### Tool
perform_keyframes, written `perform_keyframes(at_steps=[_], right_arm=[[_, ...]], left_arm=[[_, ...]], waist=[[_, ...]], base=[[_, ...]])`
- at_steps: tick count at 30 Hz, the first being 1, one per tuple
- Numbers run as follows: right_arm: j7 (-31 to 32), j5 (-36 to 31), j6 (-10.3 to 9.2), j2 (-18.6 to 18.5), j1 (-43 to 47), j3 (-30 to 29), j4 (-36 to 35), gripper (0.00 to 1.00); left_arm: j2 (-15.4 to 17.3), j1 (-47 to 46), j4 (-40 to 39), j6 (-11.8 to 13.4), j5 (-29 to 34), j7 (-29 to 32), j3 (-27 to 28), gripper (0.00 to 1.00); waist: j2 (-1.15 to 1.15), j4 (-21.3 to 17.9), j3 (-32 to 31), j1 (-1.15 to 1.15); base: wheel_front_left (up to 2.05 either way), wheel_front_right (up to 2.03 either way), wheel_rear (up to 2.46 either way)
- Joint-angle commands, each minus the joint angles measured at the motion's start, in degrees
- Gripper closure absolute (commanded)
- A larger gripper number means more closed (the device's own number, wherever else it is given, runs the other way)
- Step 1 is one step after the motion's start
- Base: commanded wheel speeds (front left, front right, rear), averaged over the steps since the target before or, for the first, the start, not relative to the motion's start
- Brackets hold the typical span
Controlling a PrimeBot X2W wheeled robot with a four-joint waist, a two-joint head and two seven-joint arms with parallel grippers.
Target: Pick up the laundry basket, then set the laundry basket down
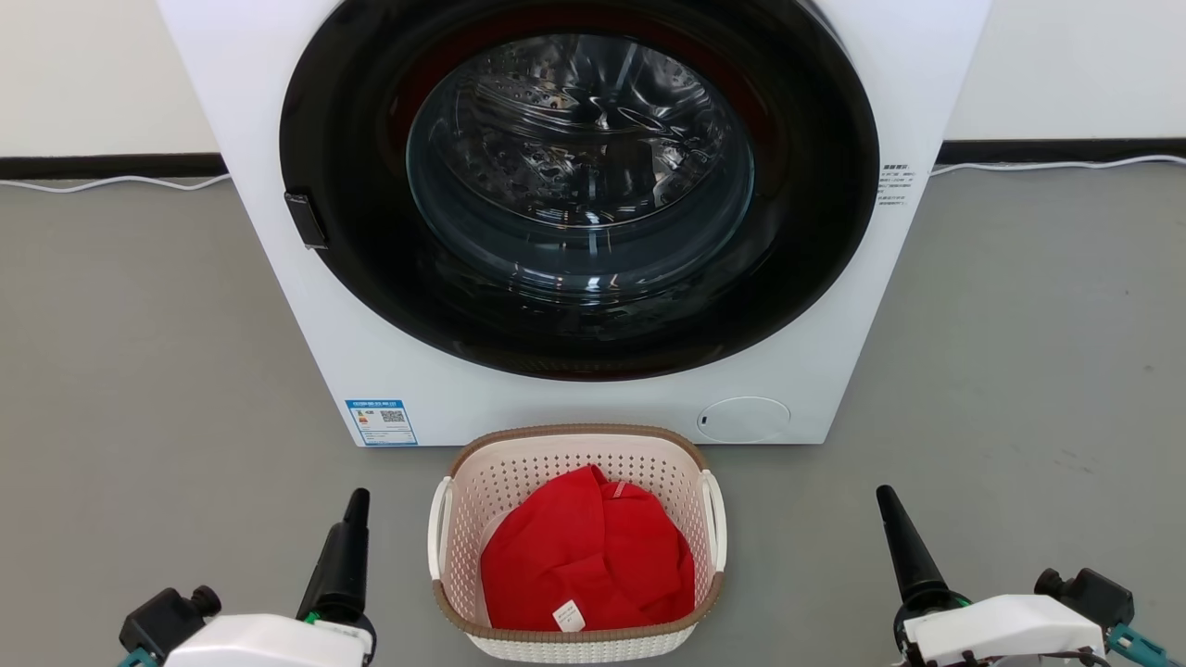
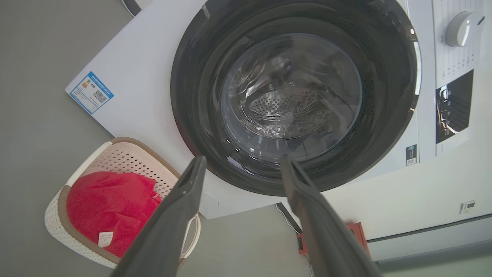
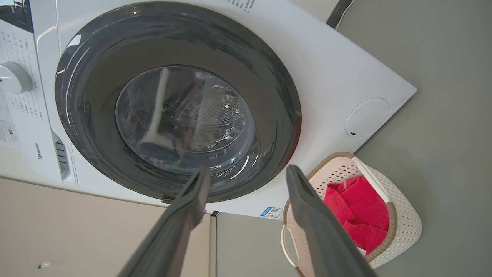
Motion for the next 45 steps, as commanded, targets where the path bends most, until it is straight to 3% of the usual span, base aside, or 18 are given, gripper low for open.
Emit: perform_keyframes(at_steps=[1, 24, 45], right_arm=[[-0.9, -2.2, 0.21, -0.5, -3.1, 0.9, -1.7, 0.0], [-5.0, -19.5, 0.3, -0.6, -3.5, 5.0, -2.3, 0.0], [-8.3, -33.5, 0.37, -0.7, -4.8, 7.1, -3.4, 0.0]], left_arm=[[0.3, -1.1, -2.1, 0.4, 2.3, -0.6, 0.2, 0.0], [0.5, 0.1, -3.1, 3.8, 21.8, -4.6, -2.8, 0.0], [0.7, 0.0, -5.4, 6.0, 35.7, -8.0, -4.1, 0.0]], waist=[[0.0, 0.0, 0.0, -0.01], [0.0, 0.1, 0.5, -0.01], [0.0, 0.3, 1.8, -0.01]], base=[[0.0, 0.0, 0.0], [0.0, 0.0, 0.0], [0.0, 0.0, 0.0]])
